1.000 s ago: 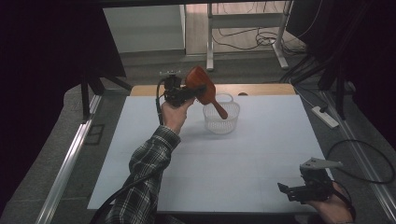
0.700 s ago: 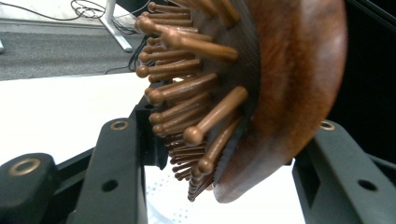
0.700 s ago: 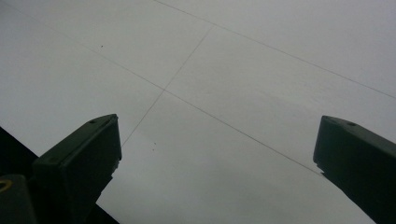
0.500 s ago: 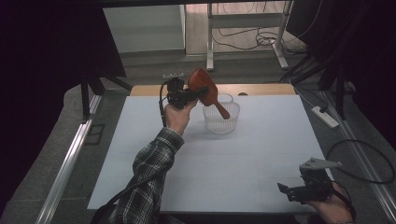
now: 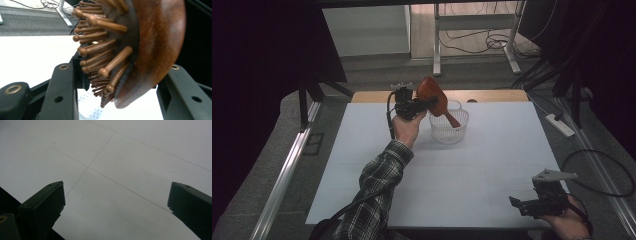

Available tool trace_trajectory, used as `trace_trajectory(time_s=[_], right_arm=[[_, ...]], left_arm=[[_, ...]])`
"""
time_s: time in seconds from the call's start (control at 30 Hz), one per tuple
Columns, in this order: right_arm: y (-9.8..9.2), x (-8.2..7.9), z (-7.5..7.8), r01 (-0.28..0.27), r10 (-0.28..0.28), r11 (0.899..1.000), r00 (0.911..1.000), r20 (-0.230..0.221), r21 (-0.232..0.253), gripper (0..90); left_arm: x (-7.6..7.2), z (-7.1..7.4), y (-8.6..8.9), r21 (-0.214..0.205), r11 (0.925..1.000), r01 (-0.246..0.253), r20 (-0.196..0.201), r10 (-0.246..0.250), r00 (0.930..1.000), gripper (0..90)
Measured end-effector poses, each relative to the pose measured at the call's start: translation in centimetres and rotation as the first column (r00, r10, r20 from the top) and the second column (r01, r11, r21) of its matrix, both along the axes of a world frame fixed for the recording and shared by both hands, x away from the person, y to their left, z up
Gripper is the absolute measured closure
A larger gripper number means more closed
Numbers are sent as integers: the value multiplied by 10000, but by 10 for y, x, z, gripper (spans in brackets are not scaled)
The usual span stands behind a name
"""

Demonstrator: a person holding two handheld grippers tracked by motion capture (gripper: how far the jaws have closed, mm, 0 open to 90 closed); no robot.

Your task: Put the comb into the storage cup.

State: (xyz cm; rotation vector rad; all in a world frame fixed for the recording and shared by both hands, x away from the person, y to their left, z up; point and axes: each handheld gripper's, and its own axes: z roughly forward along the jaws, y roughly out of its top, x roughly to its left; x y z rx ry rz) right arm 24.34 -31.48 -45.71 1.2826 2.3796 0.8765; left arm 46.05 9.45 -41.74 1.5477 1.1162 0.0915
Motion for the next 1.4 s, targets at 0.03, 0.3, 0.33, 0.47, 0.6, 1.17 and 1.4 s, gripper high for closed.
trace_trajectory(time_s=[0.03,0.3,0.33,0.47,0.6,1.17,1.4], right_arm=[[0,0,0,6,-6,10000,10000,4,-1,13],[0,0,0,19,-19,10000,10000,-20,-32,15],[0,0,0,19,-19,10000,10000,-30,-42,15],[0,0,0,27,-27,10000,10000,-28,-35,15],[0,0,0,29,-29,10000,10000,-39,-51,16],[1,0,-1,30,-31,9999,10000,-75,-119,21],[1,0,-1,22,-23,9999,10000,-97,-141,21]], left_arm=[[0,-1,-1,-5,10000,-60,-9,60,10000,522],[-1,-10,-4,-147,9994,-322,-285,318,9991,522],[-1,-11,-4,-173,9992,-353,-303,347,9989,522],[-2,-14,-6,-180,9989,-426,-353,419,9985,522],[-3,-18,-9,-196,9984,-533,-436,524,9977,522],[-10,-32,-6,-574,9913,-1183,-762,1138,9906,521],[-14,-34,-8,-480,9911,-1241,-730,1204,9900,519]])
